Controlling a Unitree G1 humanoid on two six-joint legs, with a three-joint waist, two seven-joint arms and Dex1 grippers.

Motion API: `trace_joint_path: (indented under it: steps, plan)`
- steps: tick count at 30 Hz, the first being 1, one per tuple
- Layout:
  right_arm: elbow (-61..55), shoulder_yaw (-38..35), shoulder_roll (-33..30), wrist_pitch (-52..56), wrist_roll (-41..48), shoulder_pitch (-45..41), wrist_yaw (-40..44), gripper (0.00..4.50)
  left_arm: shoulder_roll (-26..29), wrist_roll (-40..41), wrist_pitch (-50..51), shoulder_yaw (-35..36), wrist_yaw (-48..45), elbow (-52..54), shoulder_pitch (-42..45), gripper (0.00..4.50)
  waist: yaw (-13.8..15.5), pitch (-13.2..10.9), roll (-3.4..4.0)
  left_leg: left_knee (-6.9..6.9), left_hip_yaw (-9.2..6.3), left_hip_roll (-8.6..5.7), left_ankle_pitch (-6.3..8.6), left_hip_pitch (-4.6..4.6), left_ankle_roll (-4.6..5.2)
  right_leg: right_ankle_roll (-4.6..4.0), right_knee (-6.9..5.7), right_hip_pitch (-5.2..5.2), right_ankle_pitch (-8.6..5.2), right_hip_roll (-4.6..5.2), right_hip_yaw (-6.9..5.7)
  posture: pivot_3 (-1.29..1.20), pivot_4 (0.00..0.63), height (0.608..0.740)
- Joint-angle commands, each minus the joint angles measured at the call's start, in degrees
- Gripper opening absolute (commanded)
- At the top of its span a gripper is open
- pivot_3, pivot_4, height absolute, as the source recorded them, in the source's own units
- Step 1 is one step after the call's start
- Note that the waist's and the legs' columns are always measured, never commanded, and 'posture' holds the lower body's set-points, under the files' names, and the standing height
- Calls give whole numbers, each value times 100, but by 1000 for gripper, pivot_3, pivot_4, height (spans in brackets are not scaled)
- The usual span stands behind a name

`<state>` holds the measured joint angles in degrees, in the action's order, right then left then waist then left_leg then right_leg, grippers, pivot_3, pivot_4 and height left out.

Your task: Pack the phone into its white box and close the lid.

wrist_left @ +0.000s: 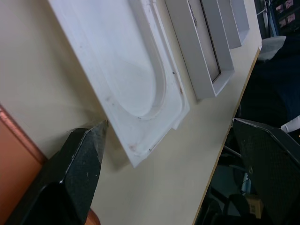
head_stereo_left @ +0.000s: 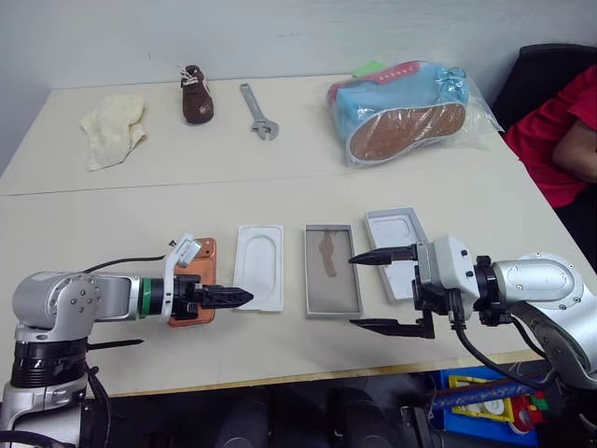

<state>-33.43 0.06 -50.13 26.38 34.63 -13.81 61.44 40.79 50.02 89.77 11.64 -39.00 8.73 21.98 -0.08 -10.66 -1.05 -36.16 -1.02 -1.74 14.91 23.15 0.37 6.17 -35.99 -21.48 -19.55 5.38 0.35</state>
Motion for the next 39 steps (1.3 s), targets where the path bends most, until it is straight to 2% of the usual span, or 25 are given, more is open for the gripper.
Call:
trace_joint_path:
  steps: [1,2,4,10,13,17,23,30,34,37,39]
  plan:
    - [-198,-142,10,36,94,-6,-94,4500,-162,-139,122,-320,170,-136,66,4079,6,0,0,0,0,0,0,-1,0,0,0,1,0,0,0,0,150,740]
    - [-207,-161,-1,41,99,6,-96,4500,-197,-152,151,-353,183,-180,94,3966,8,0,0,-1,0,0,0,-1,0,0,0,1,0,0,0,0,150,740]
    - [-231,-202,-26,61,116,20,-107,4500,-321,-144,240,-336,252,-351,181,3444,10,1,-1,-2,0,0,0,-1,1,0,-1,2,0,1,-1,0,150,740]
    - [-250,-310,-58,158,161,28,-146,4500,-704,-192,273,-247,504,-672,302,3444,131,3,-4,-7,0,-6,-3,-1,6,3,0,6,2,5,-1,0,150,740]
    - [-265,-352,-89,167,159,60,-150,4500,-885,-216,272,-219,606,-629,274,2915,165,4,-7,-11,-1,-8,-3,-1,8,5,1,11,3,8,-1,0,150,740]
    - [-280,-372,-131,164,156,112,-145,4500,-1038,-158,273,-184,735,-632,250,1572,150,6,-9,-10,-1,-14,-2,1,11,7,5,11,4,12,0,0,150,740]
    - [-246,-328,-166,136,106,126,-118,4500,-1330,140,273,25,1046,-767,258,32,149,19,14,-7,-1,-13,-4,-4,10,7,1,13,4,10,-2,0,150,740]
    - [-214,-184,-219,-27,-194,252,-87,4500,-1300,575,273,294,1467,-642,217,32,142,23,19,-8,-2,-13,-5,-8,18,11,-2,14,6,8,-1,0,150,740]
    - [3,316,-158,-305,-837,362,-82,4500,-471,1083,273,631,1083,-882,232,32,82,24,11,-3,-1,-10,-9,-5,8,10,-3,5,6,2,2,0,150,740]
    - [248,706,-44,-625,-1270,415,-37,4500,121,1510,273,628,694,-1018,224,32,9,22,7,2,-1,-7,-13,-4,2,7,-8,-3,4,-1,1,0,150,740]
    - [569,1111,127,-915,-1681,410,-63,4111,472,1908,273,479,411,-878,193,0,0,23,6,2,-1,-7,-12,-4,3,7,-6,-2,4,3,3,0,150,740]
